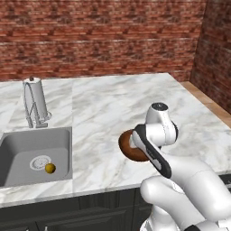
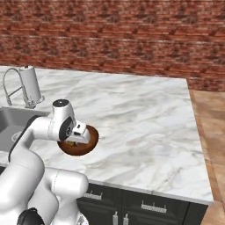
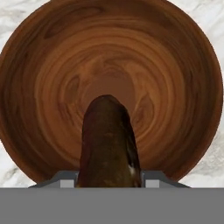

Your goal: Pick the sweet potatos from the cabinet and place them in one bowl. Pick the lemon from the sink and place it in the other bowl.

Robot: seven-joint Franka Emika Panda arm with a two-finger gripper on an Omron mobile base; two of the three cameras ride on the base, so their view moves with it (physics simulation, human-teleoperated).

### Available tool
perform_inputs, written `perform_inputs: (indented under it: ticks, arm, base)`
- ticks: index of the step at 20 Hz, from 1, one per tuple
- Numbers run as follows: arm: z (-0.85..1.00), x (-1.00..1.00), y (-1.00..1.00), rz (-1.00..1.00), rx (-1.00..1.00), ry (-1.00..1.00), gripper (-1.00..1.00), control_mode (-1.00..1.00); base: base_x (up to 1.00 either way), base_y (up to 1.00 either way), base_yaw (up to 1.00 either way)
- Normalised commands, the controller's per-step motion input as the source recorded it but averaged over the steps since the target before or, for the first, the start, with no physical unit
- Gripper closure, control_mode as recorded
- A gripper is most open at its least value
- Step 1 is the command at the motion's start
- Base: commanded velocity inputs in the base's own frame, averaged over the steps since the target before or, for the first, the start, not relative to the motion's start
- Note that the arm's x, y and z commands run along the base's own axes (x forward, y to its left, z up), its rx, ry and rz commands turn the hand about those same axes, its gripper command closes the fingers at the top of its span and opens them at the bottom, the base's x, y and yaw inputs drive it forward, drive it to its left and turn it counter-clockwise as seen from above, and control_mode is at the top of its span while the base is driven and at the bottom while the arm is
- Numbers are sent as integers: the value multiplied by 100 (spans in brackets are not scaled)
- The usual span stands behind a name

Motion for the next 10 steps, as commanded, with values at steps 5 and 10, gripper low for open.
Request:
perform_inputs:
  ticks: [5,10]
  arm:
    - [0,0,0,0,0,0,-100,-100]
    - [1,0,0,0,0,0,-100,-100]
  base:
    - [0,0,0]
    - [0,0,0]
